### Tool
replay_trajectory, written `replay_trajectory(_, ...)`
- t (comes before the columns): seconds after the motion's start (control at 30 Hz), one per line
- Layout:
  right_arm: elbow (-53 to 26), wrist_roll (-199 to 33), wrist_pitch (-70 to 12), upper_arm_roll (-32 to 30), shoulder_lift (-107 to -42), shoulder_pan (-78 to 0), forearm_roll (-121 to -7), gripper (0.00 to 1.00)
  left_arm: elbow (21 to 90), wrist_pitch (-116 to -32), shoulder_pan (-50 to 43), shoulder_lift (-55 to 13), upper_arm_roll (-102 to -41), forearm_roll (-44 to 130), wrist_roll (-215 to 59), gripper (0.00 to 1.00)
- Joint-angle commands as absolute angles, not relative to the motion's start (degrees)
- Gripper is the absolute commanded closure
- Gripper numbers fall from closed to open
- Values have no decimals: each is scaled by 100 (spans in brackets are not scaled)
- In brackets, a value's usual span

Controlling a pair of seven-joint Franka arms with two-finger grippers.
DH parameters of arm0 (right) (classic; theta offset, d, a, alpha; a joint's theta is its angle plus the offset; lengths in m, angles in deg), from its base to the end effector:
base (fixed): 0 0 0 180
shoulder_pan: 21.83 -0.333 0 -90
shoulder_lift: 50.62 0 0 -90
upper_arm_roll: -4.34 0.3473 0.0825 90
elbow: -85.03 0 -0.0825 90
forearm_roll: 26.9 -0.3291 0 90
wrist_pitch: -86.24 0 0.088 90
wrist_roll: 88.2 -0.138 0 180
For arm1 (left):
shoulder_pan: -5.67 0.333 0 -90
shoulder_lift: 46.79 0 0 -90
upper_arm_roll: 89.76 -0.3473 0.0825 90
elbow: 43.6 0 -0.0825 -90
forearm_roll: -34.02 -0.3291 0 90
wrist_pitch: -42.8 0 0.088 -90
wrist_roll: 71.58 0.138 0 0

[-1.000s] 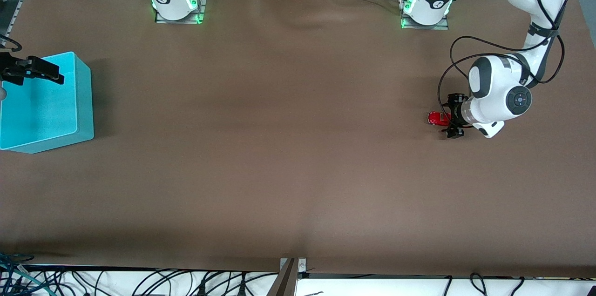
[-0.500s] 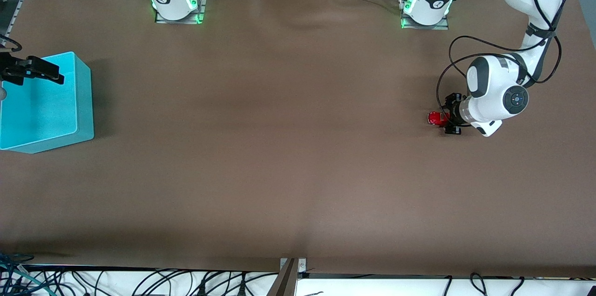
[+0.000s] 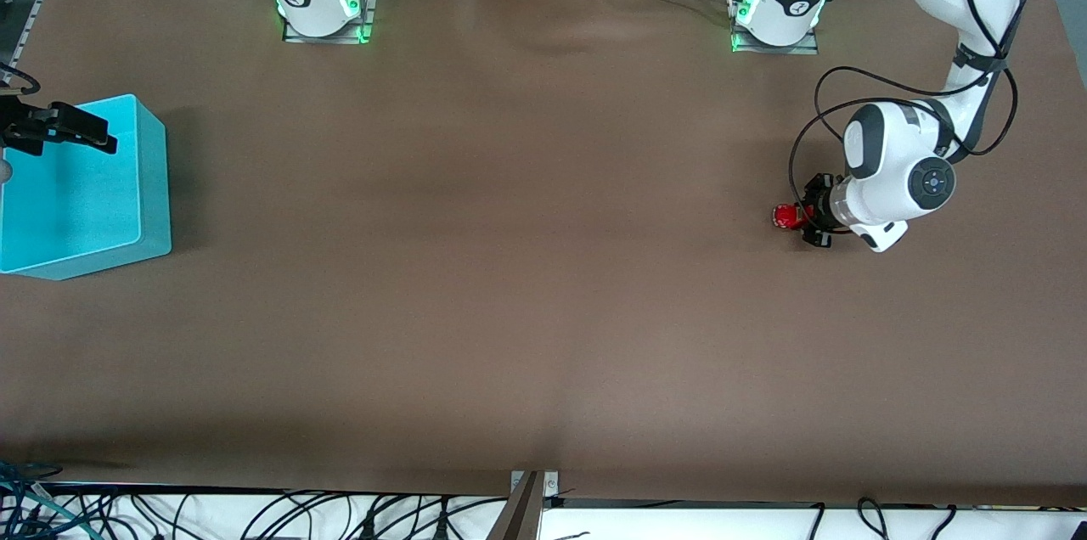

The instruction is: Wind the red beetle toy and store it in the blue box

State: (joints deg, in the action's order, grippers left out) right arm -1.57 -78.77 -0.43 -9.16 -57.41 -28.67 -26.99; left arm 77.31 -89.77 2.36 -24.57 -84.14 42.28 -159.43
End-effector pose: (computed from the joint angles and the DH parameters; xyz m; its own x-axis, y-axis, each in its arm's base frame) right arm 0.5242 -0.0531 0.5853 0.9921 0.0476 -0.1165 0.0488 -0.9988 0.0070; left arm 0.5257 -0.0876 0.2592 0.0692 0.9891 -0.1300 0.9784 -0.0927 -0.1846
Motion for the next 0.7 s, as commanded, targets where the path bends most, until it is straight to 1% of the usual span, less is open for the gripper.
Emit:
replay_trajectory(0.0, -75, -7818, 37, -911, -5748, -2851, -2752, 0, 7304, -8816, 172, -2201, -8159, 4352, -17008, 100)
replay_trajectory(0.23, -84, -7810, 46, -911, -5757, -2851, -2752, 0, 7013, -8816, -48, -1753, -8132, 4316, -17538, 100)
replay_trajectory(0.67, -84, -7818, 46, -911, -5748, -2860, -2743, 0, 7030, -8816, -75, -1559, -8132, 4299, -17143, 100)
